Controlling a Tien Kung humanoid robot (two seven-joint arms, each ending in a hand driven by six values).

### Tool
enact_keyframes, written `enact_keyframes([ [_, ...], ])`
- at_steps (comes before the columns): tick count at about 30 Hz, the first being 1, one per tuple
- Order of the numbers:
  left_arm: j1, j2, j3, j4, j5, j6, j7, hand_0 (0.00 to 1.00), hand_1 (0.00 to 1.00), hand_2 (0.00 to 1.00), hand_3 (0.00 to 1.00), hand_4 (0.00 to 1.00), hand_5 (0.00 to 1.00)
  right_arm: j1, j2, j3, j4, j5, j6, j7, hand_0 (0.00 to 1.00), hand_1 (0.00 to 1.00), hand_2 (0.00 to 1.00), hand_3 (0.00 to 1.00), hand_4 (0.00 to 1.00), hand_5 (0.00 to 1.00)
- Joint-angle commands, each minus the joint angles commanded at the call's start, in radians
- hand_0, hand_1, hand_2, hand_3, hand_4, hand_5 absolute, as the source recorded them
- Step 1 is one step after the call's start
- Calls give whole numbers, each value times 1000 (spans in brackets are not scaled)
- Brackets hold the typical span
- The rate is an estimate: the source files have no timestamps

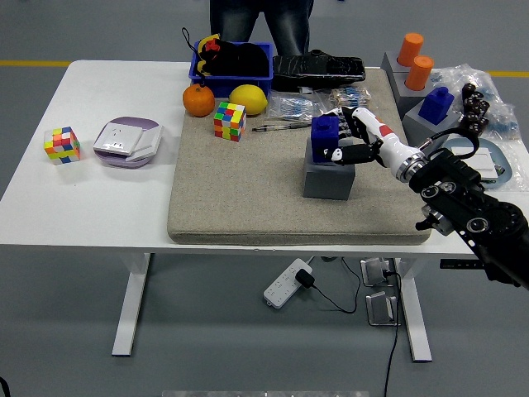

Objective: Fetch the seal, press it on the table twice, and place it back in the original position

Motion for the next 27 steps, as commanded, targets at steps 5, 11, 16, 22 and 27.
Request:
enact_keyframes([
  [5, -4, 2, 4, 0, 0, 0, -1, 822, 788, 752, 813, 716, 352, 9, 1, 0, -17, -1, -1, 4, 575, 394, 382, 390, 632, 2],
  [11, -7, 2, 9, -1, 3, 2, -2, 822, 788, 751, 813, 716, 351, 6, 0, -2, -31, -1, -2, 8, 582, 403, 388, 393, 627, 2],
  [16, -4, 0, 13, 1, 3, 4, 0, 822, 788, 751, 813, 716, 351, -3, 2, -5, -37, 3, -3, 11, 582, 403, 388, 393, 627, 2],
  [22, -8, -3, 14, -1, 6, 3, 0, 822, 789, 751, 813, 716, 350, -9, 4, -15, -46, 9, -7, 17, 584, 409, 390, 396, 632, 2],
  [27, -10, -5, 12, -2, 10, 3, -2, 822, 789, 751, 813, 716, 351, -13, 8, -14, -47, 10, -13, 23, 584, 412, 400, 401, 633, 2],
])
